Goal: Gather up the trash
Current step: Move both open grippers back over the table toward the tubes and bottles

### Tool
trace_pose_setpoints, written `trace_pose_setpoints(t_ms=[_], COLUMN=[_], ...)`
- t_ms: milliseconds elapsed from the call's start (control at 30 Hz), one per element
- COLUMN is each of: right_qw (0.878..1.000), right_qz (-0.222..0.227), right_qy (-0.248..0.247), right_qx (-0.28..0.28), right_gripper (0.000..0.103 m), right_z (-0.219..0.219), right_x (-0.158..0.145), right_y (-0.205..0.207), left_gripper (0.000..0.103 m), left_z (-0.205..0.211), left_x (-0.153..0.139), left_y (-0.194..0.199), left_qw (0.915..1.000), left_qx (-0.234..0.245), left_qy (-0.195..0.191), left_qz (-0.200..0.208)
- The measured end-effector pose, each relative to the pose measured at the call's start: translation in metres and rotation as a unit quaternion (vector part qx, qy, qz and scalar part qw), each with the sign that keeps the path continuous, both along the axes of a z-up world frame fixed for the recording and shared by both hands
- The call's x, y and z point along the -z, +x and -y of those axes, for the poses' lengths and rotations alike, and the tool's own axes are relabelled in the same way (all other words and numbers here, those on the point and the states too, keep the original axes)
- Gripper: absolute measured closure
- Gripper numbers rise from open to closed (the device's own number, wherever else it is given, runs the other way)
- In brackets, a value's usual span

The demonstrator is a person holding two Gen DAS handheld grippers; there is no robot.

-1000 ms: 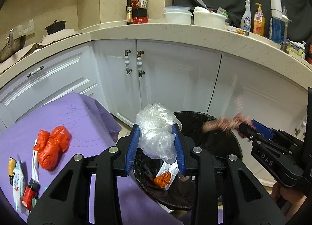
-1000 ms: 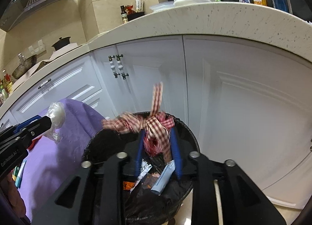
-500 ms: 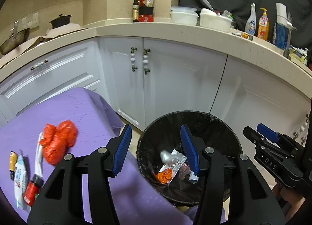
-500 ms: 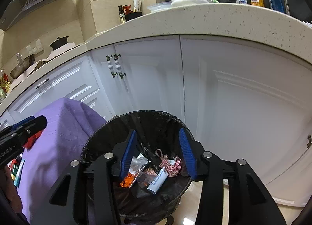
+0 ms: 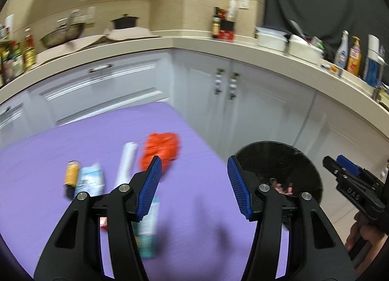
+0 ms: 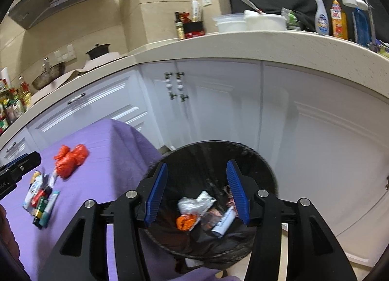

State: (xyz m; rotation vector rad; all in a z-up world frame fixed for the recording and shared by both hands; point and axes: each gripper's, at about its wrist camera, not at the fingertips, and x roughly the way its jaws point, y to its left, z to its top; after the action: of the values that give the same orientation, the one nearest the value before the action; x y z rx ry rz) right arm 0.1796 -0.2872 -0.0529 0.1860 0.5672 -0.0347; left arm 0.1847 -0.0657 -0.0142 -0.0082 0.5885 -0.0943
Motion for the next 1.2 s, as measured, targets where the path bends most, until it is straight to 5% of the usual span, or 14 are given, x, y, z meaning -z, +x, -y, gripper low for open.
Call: trace_pose_setpoints(t_ms=[500,1200], right_qw=[0.993,0.971], right_qz=[-0.001,-0.028], right_qy=[-0.017,-0.049], right_qx=[-0.116,-0.231], right_gripper=[0.051,0.051], right_z=[-0.106,-0.225], right_x=[-0.005,0.007], right_y=[-0.010,-0.026], left_gripper=[0.049,0.048], left_z=[-0.122,-0.226], left_x=[0.013,0.030], left_y=[-0.055,-0.106], left_qw=[0.9928,0.9764], left_qx=[-0.119,-0.213], left_qy=[0.001,-0.019], left_qz=[-0.015,-0.029])
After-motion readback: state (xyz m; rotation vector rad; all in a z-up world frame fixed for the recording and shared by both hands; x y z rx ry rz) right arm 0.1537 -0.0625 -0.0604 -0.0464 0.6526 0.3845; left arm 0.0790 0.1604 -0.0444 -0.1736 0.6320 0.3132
